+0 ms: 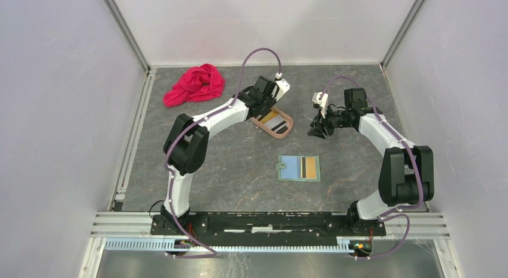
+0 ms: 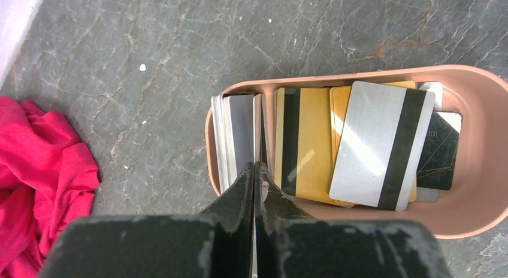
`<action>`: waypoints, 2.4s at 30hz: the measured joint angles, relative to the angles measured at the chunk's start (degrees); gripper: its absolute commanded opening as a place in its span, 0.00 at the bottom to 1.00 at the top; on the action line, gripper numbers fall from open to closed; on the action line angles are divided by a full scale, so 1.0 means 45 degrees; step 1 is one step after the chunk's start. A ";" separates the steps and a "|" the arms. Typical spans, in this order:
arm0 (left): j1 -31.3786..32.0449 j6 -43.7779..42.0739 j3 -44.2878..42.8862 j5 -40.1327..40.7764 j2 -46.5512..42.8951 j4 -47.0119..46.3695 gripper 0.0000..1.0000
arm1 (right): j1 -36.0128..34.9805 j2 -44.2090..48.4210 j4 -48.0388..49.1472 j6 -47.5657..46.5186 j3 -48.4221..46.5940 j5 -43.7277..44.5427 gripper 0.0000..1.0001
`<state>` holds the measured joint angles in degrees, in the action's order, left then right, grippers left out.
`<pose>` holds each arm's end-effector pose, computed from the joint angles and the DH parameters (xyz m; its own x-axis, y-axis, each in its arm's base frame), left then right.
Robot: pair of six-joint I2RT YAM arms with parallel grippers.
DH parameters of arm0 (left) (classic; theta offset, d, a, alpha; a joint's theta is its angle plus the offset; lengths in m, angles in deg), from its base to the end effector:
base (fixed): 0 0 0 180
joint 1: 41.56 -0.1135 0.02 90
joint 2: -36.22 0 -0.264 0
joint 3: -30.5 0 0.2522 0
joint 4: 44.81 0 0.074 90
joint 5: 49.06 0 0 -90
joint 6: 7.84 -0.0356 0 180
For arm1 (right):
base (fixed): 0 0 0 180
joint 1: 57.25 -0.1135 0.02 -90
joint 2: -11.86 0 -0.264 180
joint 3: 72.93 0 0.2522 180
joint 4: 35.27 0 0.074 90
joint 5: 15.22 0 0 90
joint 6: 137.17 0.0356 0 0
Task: Put the credit cards into the card holder
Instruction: Pick up the credit card from the storage box, then insert the credit card into the card holder.
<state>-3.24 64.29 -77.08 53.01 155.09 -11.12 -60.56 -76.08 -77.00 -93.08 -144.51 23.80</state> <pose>0.3747 -0.2867 0.2184 -0.3774 0.6807 -0.6279 0.6368 0.6830 0.3577 0.3014 0.0451 0.2244 -0.2691 -0.4685 -0.8415 -0.9192 0.3856 0.0792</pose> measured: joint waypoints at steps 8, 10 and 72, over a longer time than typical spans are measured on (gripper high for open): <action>0.0000 0.0005 0.0107 -0.0160 -0.0559 -0.0160 0.02 | 0.0000 0.0000 -0.0005 0.0000 0.0000 0.0000 0.48; 0.0000 0.0010 0.0228 -0.0199 -0.0651 -0.0316 0.02 | 0.0000 0.0000 -0.0005 0.0000 0.0000 0.0000 0.48; -0.0199 1.8316 1.4032 -0.7907 -0.4731 -2.3154 0.02 | -0.1103 0.2788 1.6135 1.9788 0.6188 -0.4512 0.63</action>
<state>-4.13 146.71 -13.94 17.43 133.80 -115.32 -65.52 -63.54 -4.39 -4.03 -116.66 3.49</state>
